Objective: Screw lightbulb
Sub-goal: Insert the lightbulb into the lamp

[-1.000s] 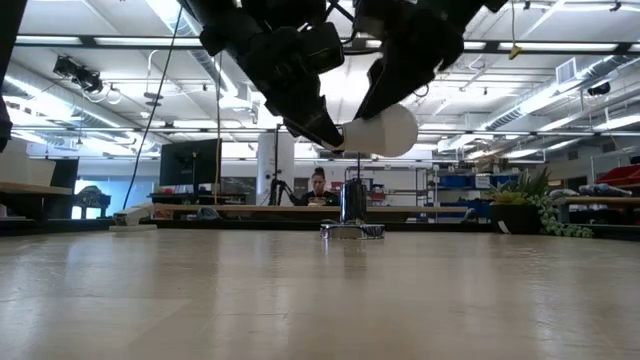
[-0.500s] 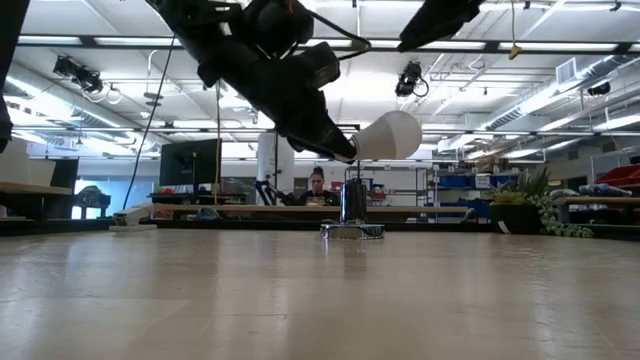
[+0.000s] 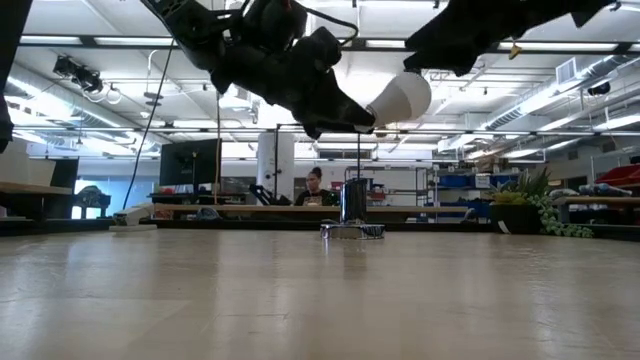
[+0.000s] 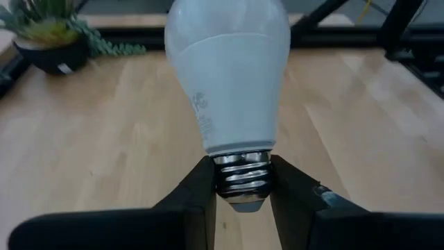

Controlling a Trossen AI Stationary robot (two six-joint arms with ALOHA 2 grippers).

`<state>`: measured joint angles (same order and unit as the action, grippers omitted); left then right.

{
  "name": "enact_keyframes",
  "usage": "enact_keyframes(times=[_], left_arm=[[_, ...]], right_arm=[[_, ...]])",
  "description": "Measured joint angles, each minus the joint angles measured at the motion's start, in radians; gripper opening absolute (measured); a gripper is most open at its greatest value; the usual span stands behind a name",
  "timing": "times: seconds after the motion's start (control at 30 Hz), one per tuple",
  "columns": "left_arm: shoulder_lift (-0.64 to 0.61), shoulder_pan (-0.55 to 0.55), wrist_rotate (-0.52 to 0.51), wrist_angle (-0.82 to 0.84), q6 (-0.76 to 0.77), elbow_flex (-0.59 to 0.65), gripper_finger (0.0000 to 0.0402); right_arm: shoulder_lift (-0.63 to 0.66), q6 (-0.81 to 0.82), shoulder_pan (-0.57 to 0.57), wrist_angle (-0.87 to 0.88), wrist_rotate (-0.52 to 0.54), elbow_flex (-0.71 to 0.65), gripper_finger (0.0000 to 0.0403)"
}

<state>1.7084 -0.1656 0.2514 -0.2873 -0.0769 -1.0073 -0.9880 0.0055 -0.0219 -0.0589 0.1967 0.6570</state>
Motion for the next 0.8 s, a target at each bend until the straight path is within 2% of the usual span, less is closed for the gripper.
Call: enact_keyframes(times=[0.37,0.57,0.8], left_arm=[[0.000,-0.069,0.166,-0.213,0.011,0.000,0.0097],[-0.001,-0.104,0.282,-0.403,0.089,0.000,0.0097],[-0.002,-0.141,0.324,-0.585,0.187,0.000,0.0097]], right_arm=[[0.027,-0.014,0.000,-0.425,0.000,-0.107,0.0303],[0.027,-0.059,0.000,-0.549,0.014,-0.109,0.0311],[0.027,-0.061,0.000,-0.627,0.016,-0.109,0.0316]])
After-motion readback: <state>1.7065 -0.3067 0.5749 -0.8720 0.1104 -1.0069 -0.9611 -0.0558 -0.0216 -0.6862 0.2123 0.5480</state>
